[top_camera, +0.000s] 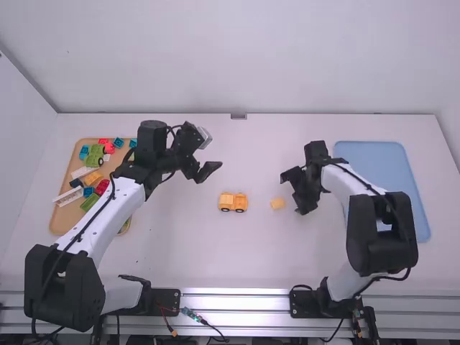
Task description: Assemble lego blocks to make yellow taxi
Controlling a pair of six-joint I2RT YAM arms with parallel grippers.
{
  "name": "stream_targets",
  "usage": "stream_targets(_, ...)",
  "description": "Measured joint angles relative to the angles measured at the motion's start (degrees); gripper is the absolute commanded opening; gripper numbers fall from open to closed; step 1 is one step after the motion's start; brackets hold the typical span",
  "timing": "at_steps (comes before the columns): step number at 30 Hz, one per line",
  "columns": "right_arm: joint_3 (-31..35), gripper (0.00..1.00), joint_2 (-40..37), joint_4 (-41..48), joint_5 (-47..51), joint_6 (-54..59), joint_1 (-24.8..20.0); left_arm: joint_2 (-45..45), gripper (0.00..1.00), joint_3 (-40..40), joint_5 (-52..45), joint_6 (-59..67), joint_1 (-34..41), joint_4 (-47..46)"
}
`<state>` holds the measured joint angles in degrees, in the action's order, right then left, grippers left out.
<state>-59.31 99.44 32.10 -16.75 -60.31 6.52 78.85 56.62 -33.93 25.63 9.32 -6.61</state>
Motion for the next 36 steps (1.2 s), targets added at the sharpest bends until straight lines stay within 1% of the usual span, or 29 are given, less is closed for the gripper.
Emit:
stream_targets(1, -1.77, 0.99, -0.5, 0.0, -0.22, 5.88, -0.07, 0.02, 0.99, 0.0, 0.2, -0.07, -0.02, -0.7)
stream_targets(2, -2.36, 0.99, -0.7, 0.0, -0.26, 7.67, -0.04, 0.02, 0.99, 0.0, 0.26, -0.07, 0.0, -0.9)
stream_targets(4, -4.79, 0.99, -2.43, -0.9, -0.92, 17.51, 0.09, 0.02, 0.99, 0.0, 0.72, 0.63, 0.0, -2.03)
stream_targets(5, -6.27, 0.99, -4.37, -1.4, -1.25, 25.62, 0.55, 0.02, 0.99, 0.0, 1.01, 1.49, 0.0, -2.67)
stream_targets(6, -6.51, 0.99, -4.74, -1.42, -1.27, 27.06, 0.66, 0.02, 0.99, 0.0, 1.05, 1.68, 0.0, -2.84)
stream_targets(7, -7.41, 0.99, -6.56, -1.31, -1.46, 33.14, 1.33, 0.0, 0.99, 0.0, 1.18, 2.45, 0.0, -3.02)
stream_targets(8, -7.78, 0.99, -7.56, -1.16, -1.6, 36.28, 1.75, 0.02, 0.99, 0.0, 1.25, 2.62, 0.0, -3.02)
stream_targets(9, -8.48, 0.99, -10.34, -0.92, -2.03, 44.06, 2.78, 0.02, 0.99, 0.0, 1.25, 3.17, 0.0, -3.02)
stream_targets(11, -8.94, 0.99, -13.16, 0.94, -2.67, 52.92, 3.85, 0.07, 0.99, 0.0, 1.2, 3.69, 0.0, -3.02)
stream_targets(14, -8.96, 0.99, -19.1, 7.37, -6.25, 74.71, 5.9, 0.48, 0.99, 0.0, 0.2, 6.08, 0.0, -3.93)
stream_targets(15, -8.96, 0.99, -19.5, 7.89, -6.67, 76.56, 6.05, 0.52, 0.99, 0.0, -0.07, 6.36, 0.0, -4.07)
stream_targets(16, -8.81, 0.99, -21.24, 10.38, -8.24, 85.4, 6.75, 0.96, 0.99, 0.0, -1.09, 8.13, 0.0, -4.94)
stream_targets(17, -8.48, 0.99, -22.34, 11.5, -9.35, 91.89, 7.23, 1.44, 0.99, 0.0, -2.12, 9.77, 0.0, -5.66)
stream_targets(18, -8.22, 0.99, -22.75, 11.74, -9.86, 94.9, 7.41, 1.81, 0.99, 0.0, -2.71, 10.78, 0.0, -6.1)
stream_targets(20, -6.4, 0.99, -23.5, 11.02, -10.82, 104.98, 7.34, 3.13, 0.99, 0.0, -4.48, 14.19, 0.0, -7.06)
stream_targets(22, -3.41, 0.99, -23.17, 9.64, -11.19, 112.93, 6.03, 4.76, 0.99, 0.0, -7.08, 18.01, 0.0, -7.93)
stream_targets(23, -3.41, 0.99, -23.17, 9.64, -11.19, 112.93, 6.03, 4.76, 0.99, 0.0, -7.08, 18.01, 0.0, -7.93)
stream_targets(25, 0.66, 0.99, -21.46, 6.14, -11.23, 120.3, 3.69, 7.43, 0.99, 0.0, -10.56, 22.8, 0.0, -7.93)
stream_targets(26, 1.4, 0.99, -20.98, 4.9, -11.21, 121.26, 3.21, 7.93, 0.99, 0.0, -10.95, 23.54, 0.0, -7.87)
stream_targets(28, 4.07, 0.99, -19.52, -0.7, -11.13, 123.8, 1.42, 10.38, 0.99, 0.02, -12.94, 26.58, 0.0, -7.61)
stream_targets(31, 6.75, 0.99, -18.99, -6.23, -11.32, 125.0, -0.5, 13.79, 0.99, 0.0, -15.43, 29.59, 0.0, -7.5)
stream_targets(33, 7.72, 0.99, -18.99, -7.58, -11.5, 125.15, -0.74, 14.88, 0.99, 0.0, -16.24, 30.29, 0.0, -7.48)
stream_targets(36, 9.31, 0.99, -18.99, -7.52, -14.25, 128.76, -0.74, 16.22, 0.99, 0.0, -17.35, 31.36, 0.0, -6.91)
